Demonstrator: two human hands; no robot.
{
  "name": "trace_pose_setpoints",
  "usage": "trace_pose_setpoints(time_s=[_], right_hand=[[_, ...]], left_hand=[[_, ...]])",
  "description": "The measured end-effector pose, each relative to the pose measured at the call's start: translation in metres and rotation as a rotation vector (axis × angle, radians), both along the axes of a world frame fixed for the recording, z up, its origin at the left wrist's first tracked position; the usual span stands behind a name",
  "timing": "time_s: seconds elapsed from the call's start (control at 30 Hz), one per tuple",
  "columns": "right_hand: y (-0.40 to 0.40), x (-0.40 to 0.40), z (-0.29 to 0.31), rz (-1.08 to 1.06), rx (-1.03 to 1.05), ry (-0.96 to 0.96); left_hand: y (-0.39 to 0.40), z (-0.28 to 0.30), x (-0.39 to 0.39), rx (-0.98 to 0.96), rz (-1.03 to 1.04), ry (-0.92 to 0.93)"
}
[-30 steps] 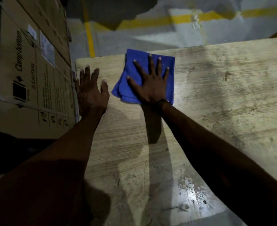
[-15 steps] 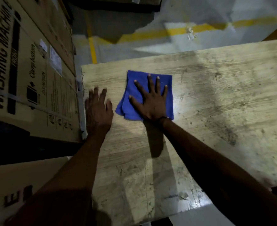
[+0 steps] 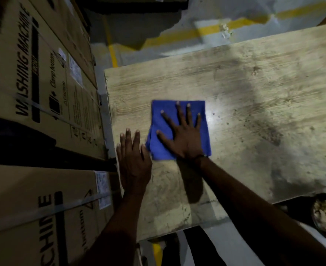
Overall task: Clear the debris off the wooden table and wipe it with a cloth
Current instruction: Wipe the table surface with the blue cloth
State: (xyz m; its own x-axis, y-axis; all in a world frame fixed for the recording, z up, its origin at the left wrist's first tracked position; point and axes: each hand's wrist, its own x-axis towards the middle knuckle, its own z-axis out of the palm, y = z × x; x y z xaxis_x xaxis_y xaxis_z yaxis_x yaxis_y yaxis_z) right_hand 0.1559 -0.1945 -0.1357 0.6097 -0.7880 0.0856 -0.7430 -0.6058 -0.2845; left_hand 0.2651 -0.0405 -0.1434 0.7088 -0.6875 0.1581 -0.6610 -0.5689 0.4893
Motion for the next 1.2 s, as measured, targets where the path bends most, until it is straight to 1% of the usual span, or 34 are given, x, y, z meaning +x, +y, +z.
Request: trace_pose_setpoints(time_s=[0.07,0.13,0.17,0.27,0.33,0.4,0.43,0.5,0.57,0.6,0.67,0.73,0.8,0.87,0.93,0.97,1.03,1.07,1.13,1.2], right_hand=[[0.046,-0.020,0.003,0.147,-0.023,0.002],[0.063,-0.049,0.003,0.204,-0.015,-0.015],[0.056,-0.060,0.003,0.188,-0.025,-0.021],[0.013,-0.072,0.001,0.046,-0.036,0.024],[-0.012,-0.062,0.002,-0.041,0.004,0.029],[-0.010,-0.049,-0.002,-0.081,0.014,0.036],[0.000,-0.045,-0.003,-0.058,-0.001,0.036],[0.036,-0.050,-0.001,0.074,-0.024,0.023],[0.070,-0.078,0.002,0.205,-0.026,0.013],[0.078,-0.097,0.002,0.222,-0.024,0.010],[0.071,-0.127,0.002,0.176,-0.030,0.006],[0.045,-0.139,0.002,0.083,-0.041,0.026],[0.020,-0.132,0.002,0.007,-0.023,0.032],[0.015,-0.118,-0.002,-0.053,-0.011,0.028],[0.035,-0.109,-0.005,-0.024,-0.024,0.016],[0.051,-0.113,-0.004,0.033,-0.032,0.010],[0.083,-0.136,-0.001,0.155,-0.045,0.004],[0.091,-0.154,0.001,0.177,-0.048,0.004],[0.086,-0.187,0.002,0.135,-0.050,0.014],[0.065,-0.204,0.005,0.042,-0.041,0.047]], left_hand=[[0.001,-0.004,0.001,-0.040,-0.014,-0.011],[0.003,-0.005,0.000,-0.071,-0.015,-0.034],[0.003,-0.004,0.000,-0.075,-0.006,-0.039],[0.004,-0.003,-0.003,-0.076,0.013,-0.052],[0.003,-0.004,-0.002,-0.078,0.012,-0.051],[0.003,-0.006,0.000,-0.073,0.014,-0.023],[0.004,-0.007,0.000,-0.062,0.019,-0.008],[0.002,-0.007,0.000,-0.044,0.024,-0.007],[0.002,-0.008,0.001,-0.030,0.020,-0.021],[0.003,-0.008,0.000,-0.021,0.018,-0.027],[0.009,-0.007,-0.004,0.004,0.017,-0.031],[0.022,-0.004,-0.024,0.033,0.032,-0.043],[0.040,-0.001,-0.055,0.058,0.060,-0.098],[0.052,0.001,-0.077,0.083,0.064,-0.138],[0.054,0.004,-0.079,0.086,0.064,-0.110],[0.052,0.006,-0.077,0.088,0.071,-0.084],[0.052,0.008,-0.075,0.099,0.079,-0.055],[0.052,0.009,-0.076,0.104,0.077,-0.047],[0.051,0.009,-0.078,0.111,0.075,-0.033],[0.051,0.010,-0.078,0.117,0.072,-0.023]])
